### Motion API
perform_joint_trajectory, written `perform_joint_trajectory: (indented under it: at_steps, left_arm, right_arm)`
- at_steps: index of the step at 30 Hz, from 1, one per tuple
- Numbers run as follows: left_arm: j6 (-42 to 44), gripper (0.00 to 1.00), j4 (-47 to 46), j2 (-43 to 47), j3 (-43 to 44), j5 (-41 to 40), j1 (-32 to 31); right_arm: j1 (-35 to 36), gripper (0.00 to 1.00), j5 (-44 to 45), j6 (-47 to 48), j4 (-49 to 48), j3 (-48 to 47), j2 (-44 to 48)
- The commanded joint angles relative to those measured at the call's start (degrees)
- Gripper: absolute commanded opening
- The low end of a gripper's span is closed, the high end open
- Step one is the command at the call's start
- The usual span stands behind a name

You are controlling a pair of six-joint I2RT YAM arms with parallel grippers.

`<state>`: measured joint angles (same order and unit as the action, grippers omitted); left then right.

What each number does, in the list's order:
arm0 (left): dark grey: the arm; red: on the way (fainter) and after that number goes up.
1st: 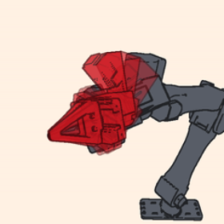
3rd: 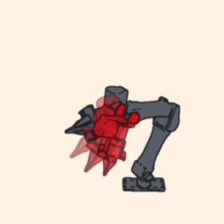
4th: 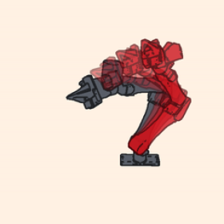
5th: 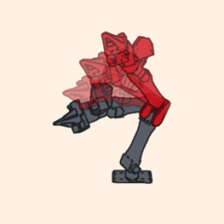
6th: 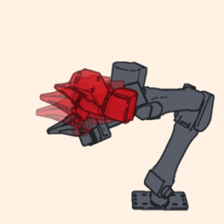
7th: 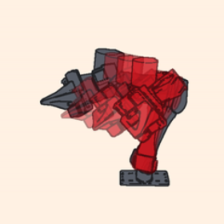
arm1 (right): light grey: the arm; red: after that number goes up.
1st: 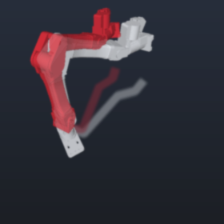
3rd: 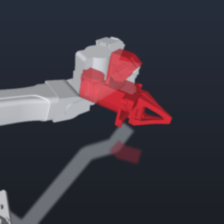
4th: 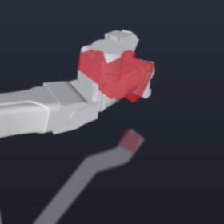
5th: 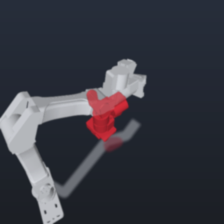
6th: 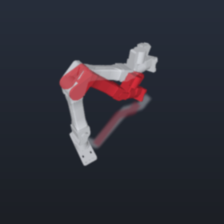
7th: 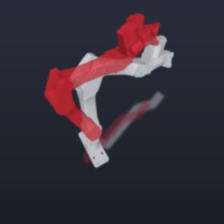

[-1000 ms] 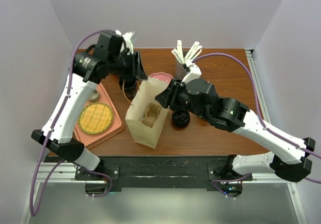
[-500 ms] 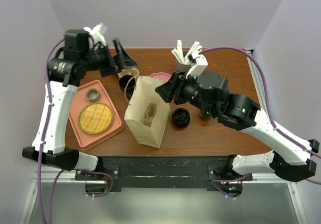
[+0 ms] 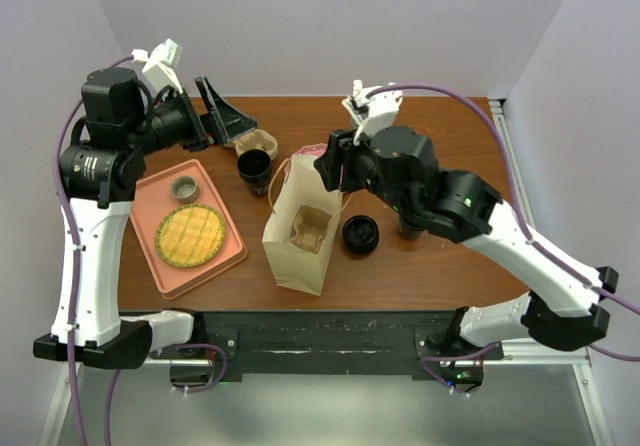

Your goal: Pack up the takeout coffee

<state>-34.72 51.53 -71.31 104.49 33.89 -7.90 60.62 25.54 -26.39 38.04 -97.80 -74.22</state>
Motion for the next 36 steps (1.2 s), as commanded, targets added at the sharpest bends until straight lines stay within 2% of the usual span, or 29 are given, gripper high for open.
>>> perform_joint_trajectory:
  at_steps: [1, 4, 7, 8, 10, 11, 16, 21, 24, 27, 28, 30, 32, 34, 36]
  left_arm:
    - [7.9, 0.84, 16.0, 1.7, 1.0, -7.4, 0.2]
    - [6.7, 0.78, 16.8, 7.6, -7.9, -8.7, 0.2]
    - [5.1, 0.77, 15.9, 13.7, -17.5, -4.0, 0.2]
    - [4.8, 0.77, 15.8, 15.1, -19.2, -3.6, 0.2]
    - [4.3, 0.76, 16.1, 18.6, -23.0, -2.3, 0.2]
    - [4.3, 0.76, 16.3, 19.4, -24.1, -2.2, 0.2]
    - [2.9, 0.77, 16.0, 23.4, -32.8, 1.4, 0.1]
    - [2.4, 0.77, 14.6, 22.5, -32.9, 1.0, 0.1]
    - [2.2, 0.76, 13.9, 22.5, -33.5, -0.1, 0.1]
    - [3.7, 0.75, 16.6, 21.6, -32.5, -3.7, 0.2]
    - [4.9, 0.75, 18.2, 19.9, -31.5, -8.2, 0.1]
    - [8.3, 0.74, 23.9, 17.0, -26.0, -16.0, 0.1]
    - [8.2, 0.72, 24.1, 15.7, -23.5, -21.5, 0.1]
    - [4.6, 0.71, 23.8, 15.2, -20.6, -21.9, 0.1]
    - [3.3, 0.71, 23.9, 14.3, -19.8, -21.0, 0.1]
  right_arm:
    - [-5.6, 0.52, -5.3, 8.1, 6.0, -4.5, -3.8]
    - [-12.1, 0.53, -15.0, 11.9, 6.5, -7.2, -7.5]
    - [-13.5, 0.55, -17.1, 15.4, 12.6, -14.2, -14.2]
    - [-13.9, 0.59, -20.6, 17.3, 14.9, -15.5, -15.4]
    - [-14.7, 0.61, -21.6, 18.6, 17.5, -17.9, -18.7]
    - [-15.0, 0.64, -23.2, 19.9, 18.7, -18.2, -19.2]
    - [-18.2, 0.64, -28.8, 23.3, 19.1, -17.5, -22.1]
    - [-18.8, 0.59, -29.1, 25.8, 19.5, -16.4, -24.5]
    - [-18.8, 0.54, -28.4, 26.0, 19.6, -16.7, -26.0]
    - [-18.7, 0.3, -27.3, 24.6, 20.2, -17.9, -27.4]
    - [-18.8, 0.14, -27.8, 22.6, 20.6, -18.4, -27.6]
    - [-18.7, 0.03, -27.8, 19.1, 21.4, -18.9, -27.3]
    - [-18.6, 0.0, -27.1, 11.5, 22.0, -17.7, -26.1]
    - [-18.6, 0.0, -25.6, 3.6, 20.9, -11.8, -21.6]
    - [-18.5, 0.0, -24.4, 0.0, 16.5, -4.6, -15.5]
